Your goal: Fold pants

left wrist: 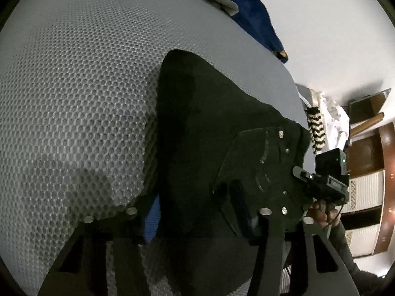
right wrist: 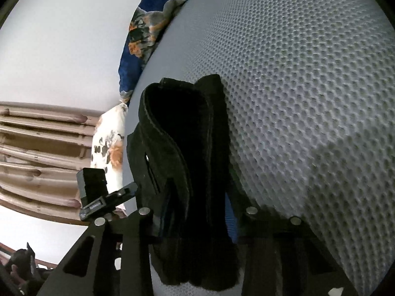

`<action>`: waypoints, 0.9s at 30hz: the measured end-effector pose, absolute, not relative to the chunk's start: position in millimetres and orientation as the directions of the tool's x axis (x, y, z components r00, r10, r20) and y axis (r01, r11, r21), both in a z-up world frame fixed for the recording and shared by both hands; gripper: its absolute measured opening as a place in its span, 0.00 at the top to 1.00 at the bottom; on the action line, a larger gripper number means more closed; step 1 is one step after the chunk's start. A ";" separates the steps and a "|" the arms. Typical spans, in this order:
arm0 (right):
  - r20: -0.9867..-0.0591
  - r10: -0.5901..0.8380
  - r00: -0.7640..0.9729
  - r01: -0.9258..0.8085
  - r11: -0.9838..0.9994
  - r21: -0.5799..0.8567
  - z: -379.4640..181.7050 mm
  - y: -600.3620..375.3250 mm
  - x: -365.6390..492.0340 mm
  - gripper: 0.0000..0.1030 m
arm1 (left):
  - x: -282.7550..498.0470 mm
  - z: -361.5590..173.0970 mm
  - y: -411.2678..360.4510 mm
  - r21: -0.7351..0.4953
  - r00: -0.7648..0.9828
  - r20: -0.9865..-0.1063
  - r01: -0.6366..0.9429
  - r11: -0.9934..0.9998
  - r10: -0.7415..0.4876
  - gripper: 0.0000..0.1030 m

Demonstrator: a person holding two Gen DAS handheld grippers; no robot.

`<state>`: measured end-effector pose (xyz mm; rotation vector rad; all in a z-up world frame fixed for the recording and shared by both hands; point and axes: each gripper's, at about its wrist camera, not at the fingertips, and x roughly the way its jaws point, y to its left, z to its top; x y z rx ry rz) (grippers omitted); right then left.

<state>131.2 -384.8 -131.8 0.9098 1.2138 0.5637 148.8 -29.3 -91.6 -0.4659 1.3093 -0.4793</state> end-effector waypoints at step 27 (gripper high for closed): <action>-0.537 0.766 0.353 -0.021 0.580 0.814 -71.0 -288.9 197.3 0.79 | 194.0 -23.5 15.5 -0.358 0.387 -0.843 0.110 0.927 -0.372 0.84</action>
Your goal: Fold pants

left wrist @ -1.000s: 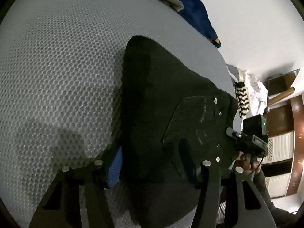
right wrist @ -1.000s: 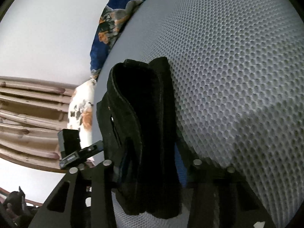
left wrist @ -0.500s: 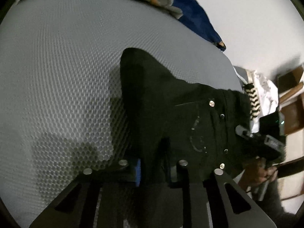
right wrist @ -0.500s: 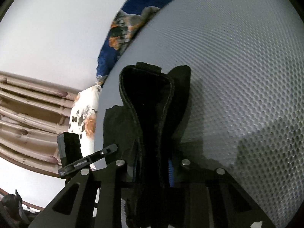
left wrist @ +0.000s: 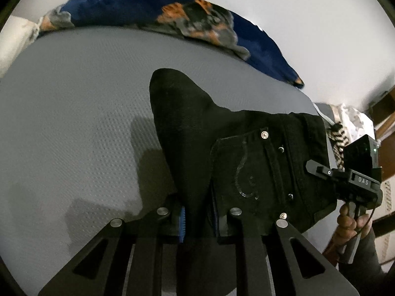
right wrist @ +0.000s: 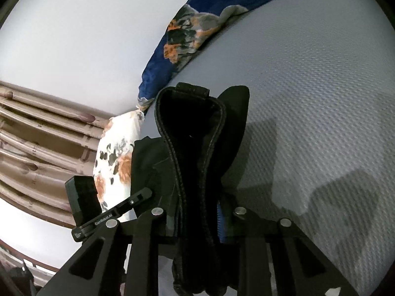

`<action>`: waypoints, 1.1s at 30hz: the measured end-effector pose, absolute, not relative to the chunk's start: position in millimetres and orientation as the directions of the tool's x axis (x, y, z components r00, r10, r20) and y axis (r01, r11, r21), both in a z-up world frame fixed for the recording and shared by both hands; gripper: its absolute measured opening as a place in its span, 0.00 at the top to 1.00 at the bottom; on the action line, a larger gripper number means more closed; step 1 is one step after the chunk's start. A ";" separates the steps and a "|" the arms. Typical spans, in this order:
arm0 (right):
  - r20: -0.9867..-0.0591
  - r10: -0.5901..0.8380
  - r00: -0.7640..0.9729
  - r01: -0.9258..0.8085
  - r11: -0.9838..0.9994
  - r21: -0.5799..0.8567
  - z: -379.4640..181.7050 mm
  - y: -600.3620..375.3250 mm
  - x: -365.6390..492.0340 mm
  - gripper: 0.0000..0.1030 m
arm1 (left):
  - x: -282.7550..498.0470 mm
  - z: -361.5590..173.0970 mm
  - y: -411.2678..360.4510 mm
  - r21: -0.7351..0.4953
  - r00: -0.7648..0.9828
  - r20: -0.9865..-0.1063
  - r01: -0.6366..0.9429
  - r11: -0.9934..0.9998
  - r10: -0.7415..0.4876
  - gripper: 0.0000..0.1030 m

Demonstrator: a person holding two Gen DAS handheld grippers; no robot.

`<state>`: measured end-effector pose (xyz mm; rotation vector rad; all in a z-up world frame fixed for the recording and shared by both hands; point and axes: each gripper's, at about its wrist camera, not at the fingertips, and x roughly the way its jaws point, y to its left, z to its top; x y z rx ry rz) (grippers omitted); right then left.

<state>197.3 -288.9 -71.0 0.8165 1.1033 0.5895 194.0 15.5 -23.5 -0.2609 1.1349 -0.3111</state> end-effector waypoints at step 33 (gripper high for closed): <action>-0.825 0.441 0.354 0.044 0.873 0.486 -99.3 -252.1 242.6 0.52 | 238.3 -74.6 32.1 -0.063 0.447 -0.893 0.014 0.998 -0.062 0.40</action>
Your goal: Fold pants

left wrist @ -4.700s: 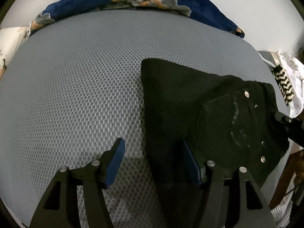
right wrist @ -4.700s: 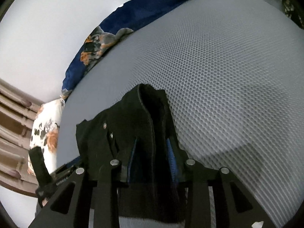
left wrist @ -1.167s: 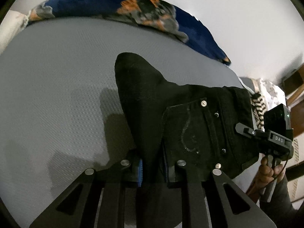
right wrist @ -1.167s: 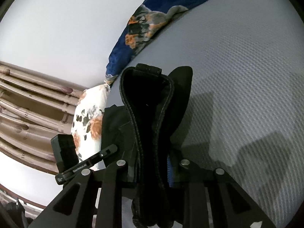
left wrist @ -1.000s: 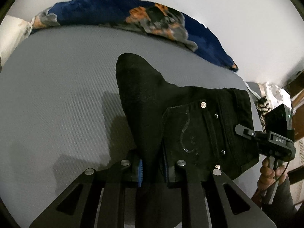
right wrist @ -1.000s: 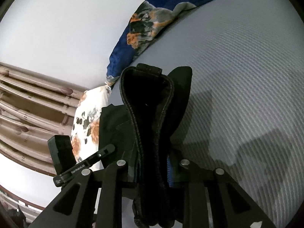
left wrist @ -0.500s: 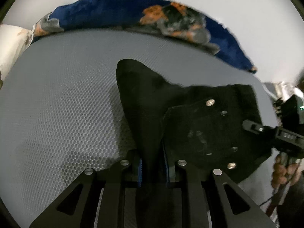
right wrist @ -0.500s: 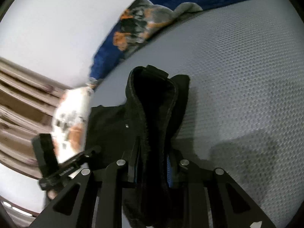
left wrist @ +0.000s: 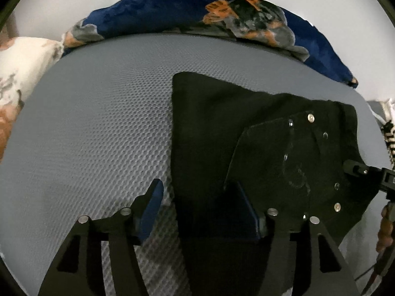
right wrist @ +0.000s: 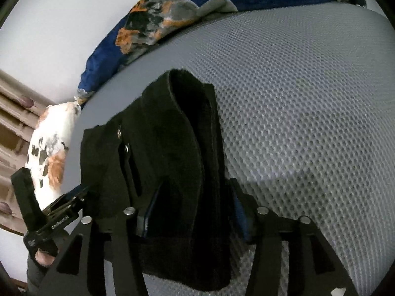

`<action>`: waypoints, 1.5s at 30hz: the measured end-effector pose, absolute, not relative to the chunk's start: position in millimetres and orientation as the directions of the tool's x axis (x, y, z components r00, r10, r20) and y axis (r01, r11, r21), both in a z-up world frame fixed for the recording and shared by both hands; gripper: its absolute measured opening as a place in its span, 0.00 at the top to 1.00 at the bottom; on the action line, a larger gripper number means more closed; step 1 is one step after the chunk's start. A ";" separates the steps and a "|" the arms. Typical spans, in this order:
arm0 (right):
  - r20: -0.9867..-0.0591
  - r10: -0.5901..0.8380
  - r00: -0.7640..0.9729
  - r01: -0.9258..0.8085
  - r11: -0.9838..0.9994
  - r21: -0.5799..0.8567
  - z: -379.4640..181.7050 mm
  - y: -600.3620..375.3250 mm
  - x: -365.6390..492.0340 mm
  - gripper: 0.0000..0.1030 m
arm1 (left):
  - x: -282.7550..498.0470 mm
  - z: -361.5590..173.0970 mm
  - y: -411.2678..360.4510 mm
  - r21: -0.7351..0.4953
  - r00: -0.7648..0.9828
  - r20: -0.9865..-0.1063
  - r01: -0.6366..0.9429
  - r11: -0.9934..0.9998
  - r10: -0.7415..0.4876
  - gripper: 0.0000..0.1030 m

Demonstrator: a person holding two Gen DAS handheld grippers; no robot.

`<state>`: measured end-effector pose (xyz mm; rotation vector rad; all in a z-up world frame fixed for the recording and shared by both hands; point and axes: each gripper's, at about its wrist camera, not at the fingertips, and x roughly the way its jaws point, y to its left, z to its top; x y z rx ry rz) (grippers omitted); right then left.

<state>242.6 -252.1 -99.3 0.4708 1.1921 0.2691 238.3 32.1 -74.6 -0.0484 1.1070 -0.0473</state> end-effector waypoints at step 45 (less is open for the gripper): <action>-0.788 0.148 0.598 -0.096 0.989 0.113 -13.5 -160.8 66.7 0.19 | 54.5 -18.3 2.5 0.063 0.586 -0.803 -0.093 0.994 0.106 0.38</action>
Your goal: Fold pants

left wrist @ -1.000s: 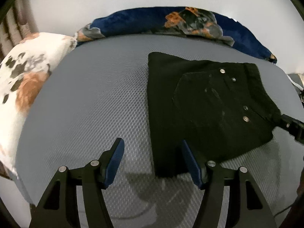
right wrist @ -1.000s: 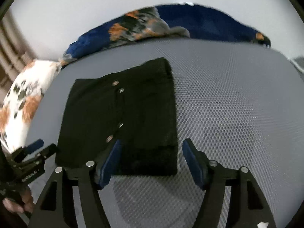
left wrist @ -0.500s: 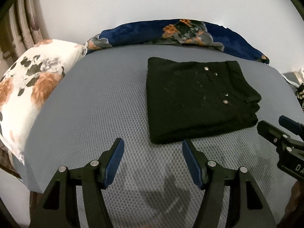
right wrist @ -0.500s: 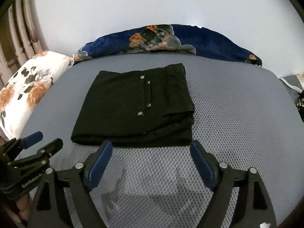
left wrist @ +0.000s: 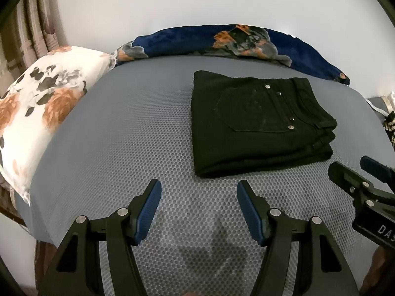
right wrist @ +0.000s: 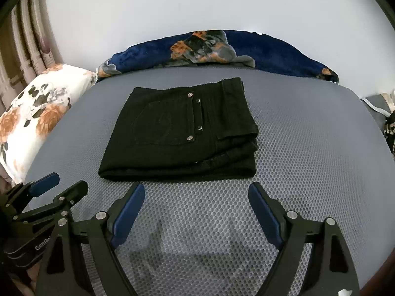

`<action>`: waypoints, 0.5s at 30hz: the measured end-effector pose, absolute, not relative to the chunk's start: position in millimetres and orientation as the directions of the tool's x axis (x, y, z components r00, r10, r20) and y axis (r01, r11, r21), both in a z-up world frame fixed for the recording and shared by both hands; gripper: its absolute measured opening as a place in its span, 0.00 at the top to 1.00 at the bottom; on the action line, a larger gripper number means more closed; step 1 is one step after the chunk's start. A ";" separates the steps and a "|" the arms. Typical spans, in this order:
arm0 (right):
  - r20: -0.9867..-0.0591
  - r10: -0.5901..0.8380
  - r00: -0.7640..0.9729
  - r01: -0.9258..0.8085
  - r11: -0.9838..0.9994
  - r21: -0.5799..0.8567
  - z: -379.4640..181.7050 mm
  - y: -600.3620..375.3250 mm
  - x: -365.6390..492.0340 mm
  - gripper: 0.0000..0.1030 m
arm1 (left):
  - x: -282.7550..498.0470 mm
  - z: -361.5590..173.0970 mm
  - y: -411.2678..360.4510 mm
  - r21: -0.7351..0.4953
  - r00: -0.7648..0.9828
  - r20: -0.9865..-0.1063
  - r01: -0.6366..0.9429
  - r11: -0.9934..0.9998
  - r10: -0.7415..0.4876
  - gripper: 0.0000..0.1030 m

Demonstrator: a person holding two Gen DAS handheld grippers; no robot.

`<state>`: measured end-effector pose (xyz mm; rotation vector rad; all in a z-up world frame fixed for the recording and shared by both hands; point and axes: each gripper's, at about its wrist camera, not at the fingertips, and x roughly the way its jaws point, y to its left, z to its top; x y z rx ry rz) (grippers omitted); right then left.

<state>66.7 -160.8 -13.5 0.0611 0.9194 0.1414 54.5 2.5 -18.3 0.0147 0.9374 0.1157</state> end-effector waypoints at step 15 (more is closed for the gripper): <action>-0.800 0.145 0.582 -0.081 0.989 0.120 -20.3 -161.2 65.8 0.19 | 52.4 -19.0 4.7 0.064 0.583 -0.804 -0.107 0.992 0.114 0.37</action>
